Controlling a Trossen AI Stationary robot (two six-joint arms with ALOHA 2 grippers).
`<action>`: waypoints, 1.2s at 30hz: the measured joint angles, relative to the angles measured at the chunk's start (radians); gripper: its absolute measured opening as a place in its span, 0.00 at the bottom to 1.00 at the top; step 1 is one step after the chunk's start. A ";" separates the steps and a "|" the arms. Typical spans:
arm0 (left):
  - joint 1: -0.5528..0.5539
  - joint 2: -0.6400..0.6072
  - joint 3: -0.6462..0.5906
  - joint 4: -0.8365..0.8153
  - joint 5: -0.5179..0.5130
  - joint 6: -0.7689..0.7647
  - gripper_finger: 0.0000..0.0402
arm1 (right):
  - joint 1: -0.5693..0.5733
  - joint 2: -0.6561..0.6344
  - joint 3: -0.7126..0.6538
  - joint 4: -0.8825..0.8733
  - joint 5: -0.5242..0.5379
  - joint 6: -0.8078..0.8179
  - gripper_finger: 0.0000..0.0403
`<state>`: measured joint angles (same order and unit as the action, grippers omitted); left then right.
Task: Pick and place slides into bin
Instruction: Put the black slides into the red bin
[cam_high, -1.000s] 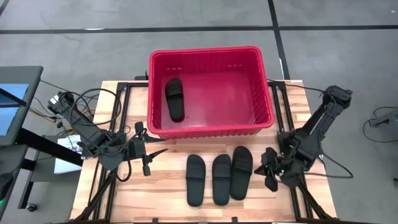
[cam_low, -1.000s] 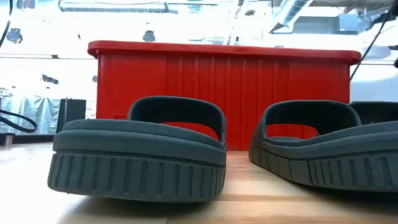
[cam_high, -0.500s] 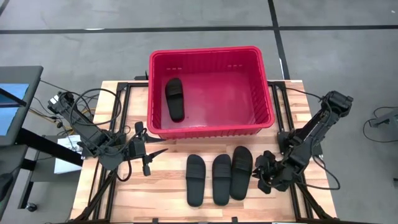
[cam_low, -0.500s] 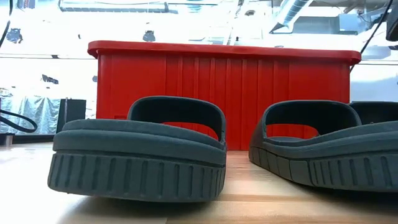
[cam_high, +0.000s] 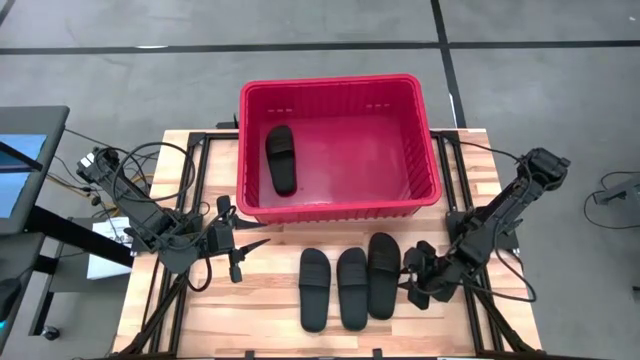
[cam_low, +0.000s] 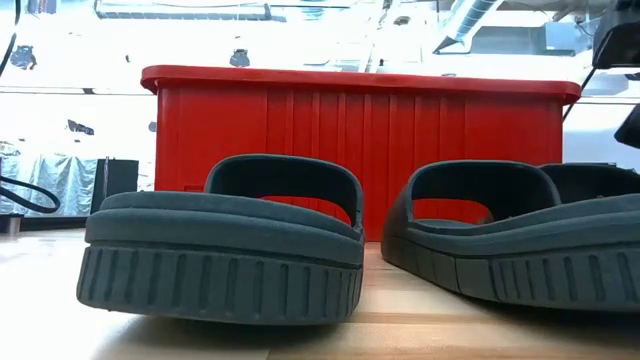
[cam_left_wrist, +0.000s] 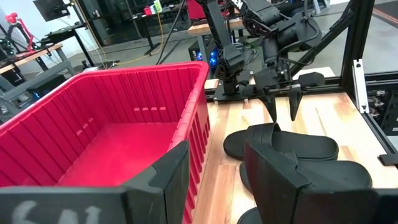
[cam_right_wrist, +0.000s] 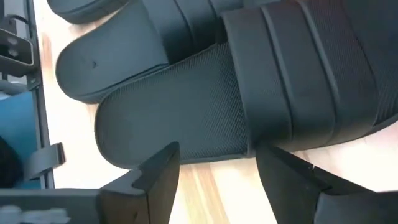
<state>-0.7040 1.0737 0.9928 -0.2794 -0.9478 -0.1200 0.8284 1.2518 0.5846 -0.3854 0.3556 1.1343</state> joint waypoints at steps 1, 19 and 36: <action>0.000 0.000 0.000 0.000 0.000 0.000 0.36 | 0.000 0.000 0.000 -0.004 -0.008 -0.001 0.51; 0.000 0.000 0.000 0.000 0.000 0.000 0.36 | -0.033 0.000 0.000 -0.078 -0.011 0.035 0.44; 0.000 0.000 0.000 0.000 0.000 0.000 0.36 | -0.157 0.014 -0.001 -0.038 -0.011 -0.089 0.45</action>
<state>-0.7044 1.0737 0.9928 -0.2790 -0.9478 -0.1204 0.6714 1.2660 0.5835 -0.4238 0.3450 1.0454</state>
